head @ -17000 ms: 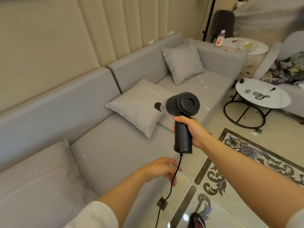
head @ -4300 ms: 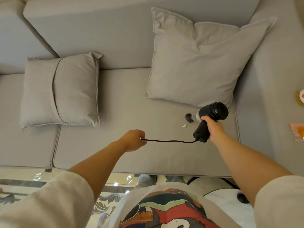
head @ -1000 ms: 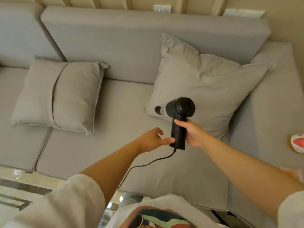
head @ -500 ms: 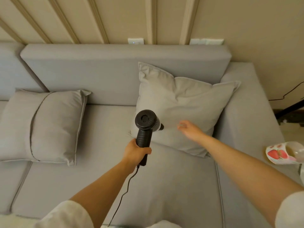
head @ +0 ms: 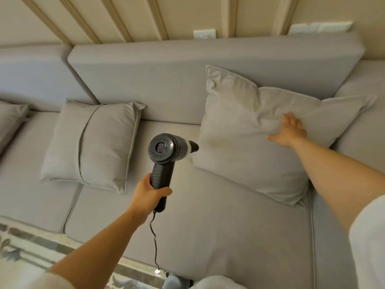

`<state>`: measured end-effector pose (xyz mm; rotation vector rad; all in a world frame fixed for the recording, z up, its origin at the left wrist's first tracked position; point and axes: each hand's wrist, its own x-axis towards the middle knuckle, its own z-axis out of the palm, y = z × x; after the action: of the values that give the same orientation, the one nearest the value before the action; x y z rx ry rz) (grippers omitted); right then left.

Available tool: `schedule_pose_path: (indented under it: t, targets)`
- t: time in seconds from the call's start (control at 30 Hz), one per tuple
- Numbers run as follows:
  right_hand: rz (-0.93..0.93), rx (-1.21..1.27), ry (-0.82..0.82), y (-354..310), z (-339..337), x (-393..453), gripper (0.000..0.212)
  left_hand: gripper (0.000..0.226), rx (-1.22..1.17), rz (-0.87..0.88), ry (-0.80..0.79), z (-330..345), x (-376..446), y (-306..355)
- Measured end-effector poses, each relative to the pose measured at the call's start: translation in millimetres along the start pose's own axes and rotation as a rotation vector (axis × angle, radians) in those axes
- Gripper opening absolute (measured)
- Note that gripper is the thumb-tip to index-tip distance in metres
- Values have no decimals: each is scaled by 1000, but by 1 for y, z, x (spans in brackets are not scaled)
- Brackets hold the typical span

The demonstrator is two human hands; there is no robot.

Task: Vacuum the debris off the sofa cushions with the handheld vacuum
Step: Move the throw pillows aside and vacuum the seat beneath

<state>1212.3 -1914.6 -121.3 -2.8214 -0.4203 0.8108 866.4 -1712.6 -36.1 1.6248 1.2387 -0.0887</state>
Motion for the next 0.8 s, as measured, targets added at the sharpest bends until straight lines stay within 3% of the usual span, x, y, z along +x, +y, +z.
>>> schedule_pose_path:
  t: [0.17,0.23,0.37,0.47,0.67,0.8]
  targets:
    - [24,-154,-57,-6,6,15,102,29,-100,-49,98,11,15,-2]
    - [16,-225,-29,-6,12,17,90,29,-94,-60,109,13,18,-5]
    - [-25,-335,154,-11,16,23,36,29,-43,-62,100,9,24,-9]
    - [-59,-407,141,-17,8,21,37,29,-39,-58,91,7,28,-12]
    - [-176,-320,255,-31,-21,-10,32,29,-99,-35,80,3,34,-17]
    - [-246,-79,494,-68,-78,-47,23,28,-118,1,32,-3,34,-15]
